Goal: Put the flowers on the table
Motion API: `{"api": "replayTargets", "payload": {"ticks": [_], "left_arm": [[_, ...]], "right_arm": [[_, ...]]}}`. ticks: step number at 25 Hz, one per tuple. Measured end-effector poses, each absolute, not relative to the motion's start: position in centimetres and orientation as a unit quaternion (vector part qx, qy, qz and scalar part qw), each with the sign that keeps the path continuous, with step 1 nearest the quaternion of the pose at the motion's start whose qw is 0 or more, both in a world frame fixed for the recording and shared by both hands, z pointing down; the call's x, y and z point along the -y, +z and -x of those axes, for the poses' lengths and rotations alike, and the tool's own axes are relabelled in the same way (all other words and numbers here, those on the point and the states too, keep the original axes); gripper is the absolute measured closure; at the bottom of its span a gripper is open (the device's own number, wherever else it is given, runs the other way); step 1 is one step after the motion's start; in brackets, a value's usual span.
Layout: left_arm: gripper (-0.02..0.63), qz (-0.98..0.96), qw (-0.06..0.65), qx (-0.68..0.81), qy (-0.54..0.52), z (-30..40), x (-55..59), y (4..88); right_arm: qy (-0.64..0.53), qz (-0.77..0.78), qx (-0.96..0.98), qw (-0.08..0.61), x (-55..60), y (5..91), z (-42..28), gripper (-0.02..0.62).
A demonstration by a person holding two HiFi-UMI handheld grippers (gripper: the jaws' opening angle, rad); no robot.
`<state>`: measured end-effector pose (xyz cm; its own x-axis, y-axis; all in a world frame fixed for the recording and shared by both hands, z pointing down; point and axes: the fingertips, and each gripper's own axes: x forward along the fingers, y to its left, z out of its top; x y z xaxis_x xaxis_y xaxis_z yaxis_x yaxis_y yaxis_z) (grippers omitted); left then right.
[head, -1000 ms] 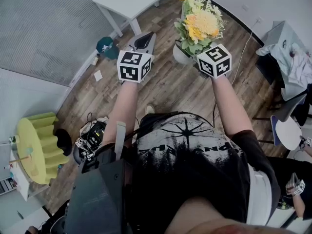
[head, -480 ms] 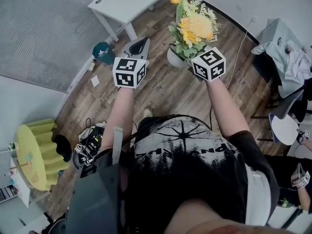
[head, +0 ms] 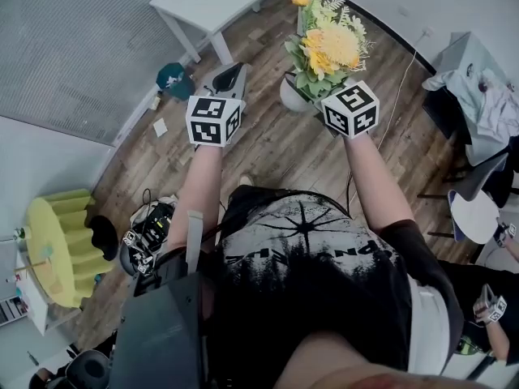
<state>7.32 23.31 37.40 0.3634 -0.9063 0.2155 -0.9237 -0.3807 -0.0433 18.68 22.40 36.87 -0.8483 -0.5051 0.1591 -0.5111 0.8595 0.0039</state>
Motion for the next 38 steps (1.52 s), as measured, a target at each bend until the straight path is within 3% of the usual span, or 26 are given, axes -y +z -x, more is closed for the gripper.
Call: {"api": "replayTargets", "payload": {"ticks": [12, 18, 26, 38], "left_arm": [[0.594, -0.821, 0.048, 0.559, 0.109, -4.8, -21.7, 39.1], [0.594, -0.829, 0.059, 0.546, 0.105, 0.7, -15.8, 38.9], [0.594, -0.844, 0.031, 0.525, 0.104, 2.3, -10.8, 38.8], [0.594, -0.851, 0.033, 0.507, 0.132, 12.6, -0.6, 39.1]], "right_arm": [[0.023, -0.266, 0.959, 0.091, -20.3, 38.5, -16.6, 0.348], [0.031, -0.28, 0.954, 0.102, -14.8, 38.2, -11.3, 0.348], [0.023, -0.304, 0.949, 0.08, -11.2, 39.4, -9.6, 0.348], [0.035, -0.313, 0.946, 0.081, -0.1, 39.3, 1.4, 0.347]]}}
